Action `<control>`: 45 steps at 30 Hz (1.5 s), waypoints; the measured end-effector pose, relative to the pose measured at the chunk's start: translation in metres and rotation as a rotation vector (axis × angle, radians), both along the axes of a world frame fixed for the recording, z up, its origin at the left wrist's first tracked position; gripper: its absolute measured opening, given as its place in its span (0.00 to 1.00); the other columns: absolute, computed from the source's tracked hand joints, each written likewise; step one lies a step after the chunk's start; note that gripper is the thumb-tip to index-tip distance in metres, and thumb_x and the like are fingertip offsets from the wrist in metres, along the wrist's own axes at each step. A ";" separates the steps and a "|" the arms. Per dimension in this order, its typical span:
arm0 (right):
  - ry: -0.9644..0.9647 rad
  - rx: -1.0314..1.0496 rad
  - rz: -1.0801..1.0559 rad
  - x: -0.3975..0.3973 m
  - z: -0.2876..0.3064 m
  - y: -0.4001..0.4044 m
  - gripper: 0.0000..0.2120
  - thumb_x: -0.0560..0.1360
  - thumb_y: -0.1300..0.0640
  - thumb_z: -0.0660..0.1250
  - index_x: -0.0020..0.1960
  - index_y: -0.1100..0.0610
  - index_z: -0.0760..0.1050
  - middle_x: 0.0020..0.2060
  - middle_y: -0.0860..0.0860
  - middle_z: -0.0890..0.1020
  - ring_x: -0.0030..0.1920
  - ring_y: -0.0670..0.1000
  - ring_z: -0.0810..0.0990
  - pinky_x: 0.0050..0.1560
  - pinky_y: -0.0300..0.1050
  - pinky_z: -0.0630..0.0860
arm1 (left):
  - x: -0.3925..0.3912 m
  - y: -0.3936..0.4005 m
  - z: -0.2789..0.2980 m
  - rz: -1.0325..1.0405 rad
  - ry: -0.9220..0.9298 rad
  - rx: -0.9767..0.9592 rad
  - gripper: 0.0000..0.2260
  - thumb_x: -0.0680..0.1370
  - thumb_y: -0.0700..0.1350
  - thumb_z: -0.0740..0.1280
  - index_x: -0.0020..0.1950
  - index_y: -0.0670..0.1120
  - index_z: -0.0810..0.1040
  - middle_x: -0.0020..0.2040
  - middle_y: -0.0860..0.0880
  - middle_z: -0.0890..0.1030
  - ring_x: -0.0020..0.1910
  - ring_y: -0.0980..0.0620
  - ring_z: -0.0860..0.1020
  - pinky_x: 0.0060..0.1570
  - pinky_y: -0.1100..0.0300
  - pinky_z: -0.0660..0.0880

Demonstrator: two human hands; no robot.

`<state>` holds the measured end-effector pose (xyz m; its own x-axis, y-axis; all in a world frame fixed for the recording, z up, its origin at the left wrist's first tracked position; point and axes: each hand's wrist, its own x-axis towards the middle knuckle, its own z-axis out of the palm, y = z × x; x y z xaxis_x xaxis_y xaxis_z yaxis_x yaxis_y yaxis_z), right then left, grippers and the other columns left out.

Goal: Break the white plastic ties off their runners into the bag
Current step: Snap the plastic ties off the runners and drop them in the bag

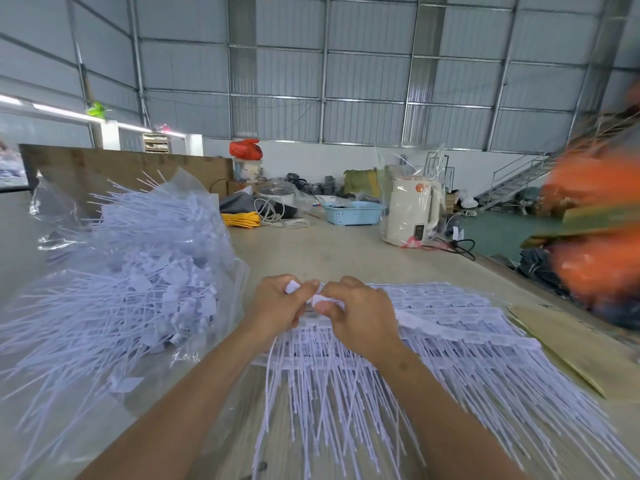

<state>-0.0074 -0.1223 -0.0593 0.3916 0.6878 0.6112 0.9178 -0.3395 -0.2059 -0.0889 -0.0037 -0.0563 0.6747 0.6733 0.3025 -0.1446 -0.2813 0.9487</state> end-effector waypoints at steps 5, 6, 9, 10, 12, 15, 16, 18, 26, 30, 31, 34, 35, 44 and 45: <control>0.036 -0.020 0.082 0.000 0.009 -0.009 0.09 0.78 0.50 0.62 0.56 0.45 0.78 0.49 0.48 0.78 0.49 0.52 0.77 0.55 0.48 0.67 | -0.010 -0.002 0.011 -0.202 0.196 -0.239 0.13 0.76 0.42 0.68 0.33 0.46 0.70 0.19 0.53 0.62 0.15 0.59 0.57 0.16 0.71 0.53; 0.082 -0.008 0.136 -0.001 0.013 -0.011 0.08 0.77 0.50 0.64 0.54 0.47 0.79 0.47 0.48 0.79 0.48 0.53 0.77 0.55 0.50 0.69 | -0.013 -0.001 0.014 -0.281 0.226 -0.318 0.12 0.77 0.43 0.66 0.34 0.46 0.70 0.19 0.53 0.61 0.15 0.59 0.56 0.15 0.72 0.53; 0.212 -0.009 0.319 -0.003 0.024 -0.016 0.08 0.74 0.54 0.68 0.46 0.59 0.80 0.41 0.55 0.80 0.44 0.56 0.77 0.50 0.54 0.73 | -0.017 0.001 0.016 -0.440 0.299 -0.443 0.17 0.79 0.44 0.61 0.30 0.46 0.69 0.17 0.54 0.59 0.13 0.61 0.55 0.14 0.71 0.52; 0.277 0.008 0.388 -0.004 0.027 -0.018 0.09 0.74 0.56 0.69 0.44 0.62 0.79 0.39 0.58 0.80 0.42 0.56 0.77 0.47 0.52 0.74 | -0.017 0.002 0.016 -0.483 0.303 -0.462 0.19 0.79 0.44 0.60 0.27 0.46 0.70 0.16 0.54 0.59 0.12 0.61 0.56 0.13 0.71 0.52; 0.426 0.038 0.510 -0.005 0.033 -0.022 0.08 0.73 0.61 0.70 0.42 0.67 0.78 0.36 0.60 0.78 0.37 0.54 0.74 0.42 0.47 0.70 | -0.017 0.001 0.015 -0.579 0.296 -0.480 0.21 0.76 0.44 0.59 0.22 0.47 0.70 0.15 0.55 0.60 0.11 0.60 0.56 0.13 0.70 0.52; 0.559 -0.007 0.594 -0.005 0.037 -0.029 0.07 0.73 0.64 0.69 0.42 0.70 0.78 0.34 0.54 0.76 0.36 0.47 0.71 0.40 0.40 0.68 | -0.018 -0.003 0.016 -0.662 0.292 -0.488 0.14 0.68 0.45 0.62 0.22 0.47 0.70 0.14 0.54 0.61 0.11 0.61 0.56 0.13 0.70 0.53; 0.579 -0.023 0.606 -0.005 0.038 -0.030 0.07 0.73 0.64 0.69 0.42 0.69 0.78 0.34 0.53 0.76 0.36 0.45 0.72 0.40 0.37 0.68 | -0.019 -0.004 0.015 -0.676 0.297 -0.485 0.13 0.68 0.46 0.62 0.22 0.47 0.69 0.14 0.54 0.61 0.11 0.61 0.56 0.13 0.71 0.53; 0.598 -0.039 0.620 -0.004 0.039 -0.032 0.04 0.73 0.64 0.69 0.42 0.66 0.79 0.33 0.50 0.77 0.36 0.42 0.73 0.41 0.33 0.69 | -0.019 -0.005 0.015 -0.683 0.315 -0.467 0.14 0.67 0.46 0.61 0.21 0.47 0.70 0.14 0.54 0.60 0.11 0.61 0.56 0.13 0.71 0.54; 0.247 0.077 0.285 0.007 0.032 -0.025 0.06 0.71 0.56 0.72 0.39 0.59 0.80 0.35 0.53 0.79 0.37 0.53 0.76 0.39 0.47 0.71 | -0.008 -0.004 0.014 -0.570 0.302 -0.530 0.23 0.78 0.44 0.54 0.22 0.47 0.69 0.16 0.55 0.60 0.12 0.60 0.55 0.13 0.69 0.53; -0.014 0.071 0.130 0.005 0.026 -0.018 0.08 0.73 0.49 0.68 0.40 0.53 0.80 0.38 0.47 0.78 0.38 0.50 0.75 0.35 0.41 0.65 | -0.005 -0.004 0.013 -0.553 0.306 -0.632 0.22 0.77 0.43 0.56 0.22 0.46 0.70 0.16 0.55 0.60 0.11 0.60 0.56 0.12 0.70 0.52; -0.040 0.070 0.096 0.008 0.026 -0.019 0.09 0.75 0.50 0.67 0.41 0.54 0.79 0.38 0.48 0.78 0.39 0.50 0.75 0.35 0.41 0.67 | -0.007 -0.001 0.014 -0.575 0.286 -0.660 0.21 0.76 0.43 0.57 0.22 0.46 0.69 0.15 0.55 0.60 0.11 0.60 0.56 0.12 0.70 0.52; 0.030 0.150 -0.023 0.025 0.032 -0.032 0.13 0.77 0.52 0.65 0.40 0.60 0.77 0.37 0.52 0.77 0.39 0.53 0.75 0.40 0.46 0.73 | -0.019 0.013 0.018 -0.625 0.193 -0.722 0.16 0.71 0.44 0.61 0.23 0.46 0.69 0.14 0.55 0.60 0.10 0.60 0.56 0.12 0.71 0.53; 0.122 0.235 0.016 0.028 0.035 -0.036 0.13 0.76 0.53 0.66 0.38 0.62 0.76 0.35 0.54 0.77 0.38 0.54 0.74 0.40 0.48 0.72 | -0.020 0.015 0.016 -0.576 0.170 -0.699 0.16 0.72 0.45 0.62 0.24 0.46 0.69 0.14 0.54 0.60 0.11 0.59 0.56 0.12 0.71 0.53; 0.308 0.235 0.316 -0.010 0.027 -0.011 0.07 0.69 0.59 0.74 0.40 0.55 0.76 0.37 0.44 0.73 0.35 0.39 0.71 0.40 0.31 0.66 | 0.010 -0.018 -0.003 -0.303 -0.117 -0.374 0.34 0.81 0.59 0.48 0.57 0.28 0.74 0.37 0.37 0.76 0.25 0.51 0.70 0.24 0.64 0.64; 0.288 0.250 0.293 -0.007 0.025 -0.010 0.07 0.68 0.60 0.74 0.41 0.59 0.76 0.39 0.47 0.72 0.36 0.38 0.70 0.41 0.30 0.65 | 0.009 -0.020 -0.003 -0.356 -0.124 -0.385 0.35 0.79 0.62 0.48 0.55 0.31 0.77 0.40 0.37 0.77 0.30 0.50 0.71 0.28 0.62 0.66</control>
